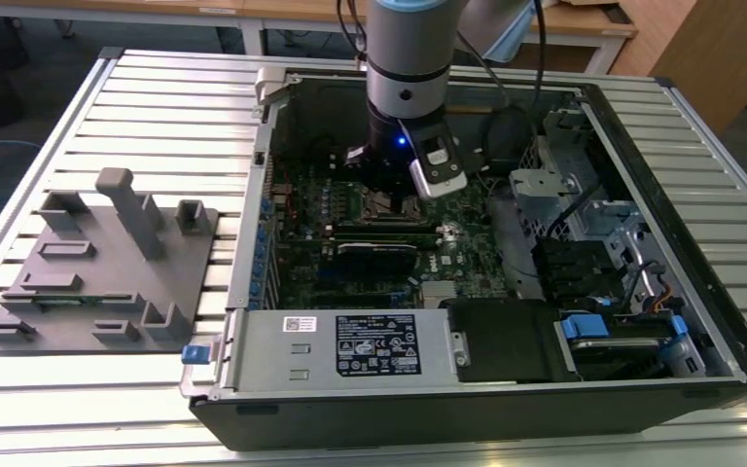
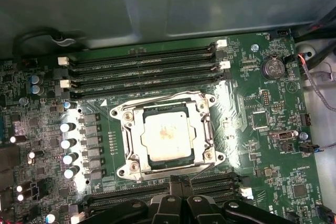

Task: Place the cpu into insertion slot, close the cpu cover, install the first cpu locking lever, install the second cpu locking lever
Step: 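Install the second cpu locking lever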

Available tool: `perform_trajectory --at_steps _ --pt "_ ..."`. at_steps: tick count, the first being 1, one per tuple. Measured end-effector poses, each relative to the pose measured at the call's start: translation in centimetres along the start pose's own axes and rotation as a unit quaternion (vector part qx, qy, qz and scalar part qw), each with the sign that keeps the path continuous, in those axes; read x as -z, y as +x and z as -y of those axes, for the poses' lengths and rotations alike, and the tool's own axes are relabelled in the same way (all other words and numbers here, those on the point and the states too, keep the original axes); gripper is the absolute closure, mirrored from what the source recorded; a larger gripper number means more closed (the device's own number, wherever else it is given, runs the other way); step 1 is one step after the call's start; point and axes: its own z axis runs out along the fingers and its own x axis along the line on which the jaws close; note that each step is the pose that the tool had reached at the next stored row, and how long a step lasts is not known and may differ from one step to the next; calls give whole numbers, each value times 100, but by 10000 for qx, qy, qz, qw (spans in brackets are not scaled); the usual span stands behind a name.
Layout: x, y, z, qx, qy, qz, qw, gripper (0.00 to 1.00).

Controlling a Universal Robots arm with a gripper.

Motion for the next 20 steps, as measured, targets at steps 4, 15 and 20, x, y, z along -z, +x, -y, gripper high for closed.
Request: perform_trajectory --at_steps 4,15,20 --pt "1 21 5 -1 0 0 10000 90" --pt "9 95 55 -1 1 0 10000 90" --pt "9 160 73 -1 0 0 10000 90"
